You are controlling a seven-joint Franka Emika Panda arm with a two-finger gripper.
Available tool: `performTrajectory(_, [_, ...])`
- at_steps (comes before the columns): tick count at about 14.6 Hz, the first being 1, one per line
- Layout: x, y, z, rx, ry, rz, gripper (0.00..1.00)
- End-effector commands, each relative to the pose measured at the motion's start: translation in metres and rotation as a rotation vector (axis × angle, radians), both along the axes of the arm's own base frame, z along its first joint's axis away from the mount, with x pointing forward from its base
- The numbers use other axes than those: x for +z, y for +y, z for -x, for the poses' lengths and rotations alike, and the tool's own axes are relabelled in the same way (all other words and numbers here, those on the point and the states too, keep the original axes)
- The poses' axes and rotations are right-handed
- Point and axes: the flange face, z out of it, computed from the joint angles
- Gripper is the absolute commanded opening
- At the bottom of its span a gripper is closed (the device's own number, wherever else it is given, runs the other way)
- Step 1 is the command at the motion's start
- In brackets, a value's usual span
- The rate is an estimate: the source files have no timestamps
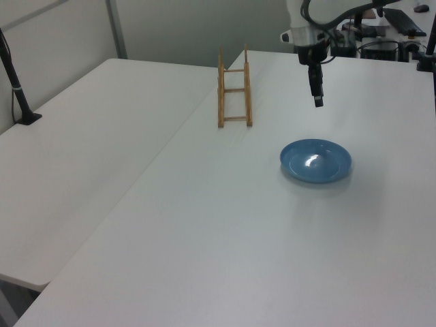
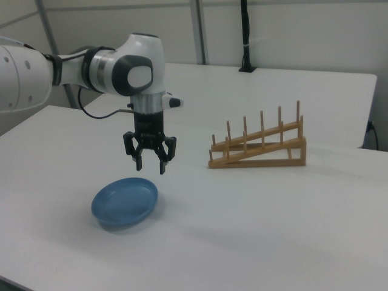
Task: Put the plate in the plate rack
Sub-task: 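Move the gripper down to the rim of the blue plate, then close the gripper on the blue plate's rim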
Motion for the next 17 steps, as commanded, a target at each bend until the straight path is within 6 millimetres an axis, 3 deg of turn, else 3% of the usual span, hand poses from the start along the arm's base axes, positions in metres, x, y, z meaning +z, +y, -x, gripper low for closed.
performTrajectory(1, [-0.028, -0.001, -0.007, 0.028, -0.017, -0.002, 0.63])
performTrajectory(8, [-0.084, 0.014, -0.016, 0.044, 0.009, 0.005, 0.56])
performTrajectory(14, [-0.115, 0.028, -0.016, 0.070, 0.012, 0.009, 0.46])
performTrajectory(17, [-0.118, 0.030, -0.017, 0.072, 0.009, 0.010, 0.44])
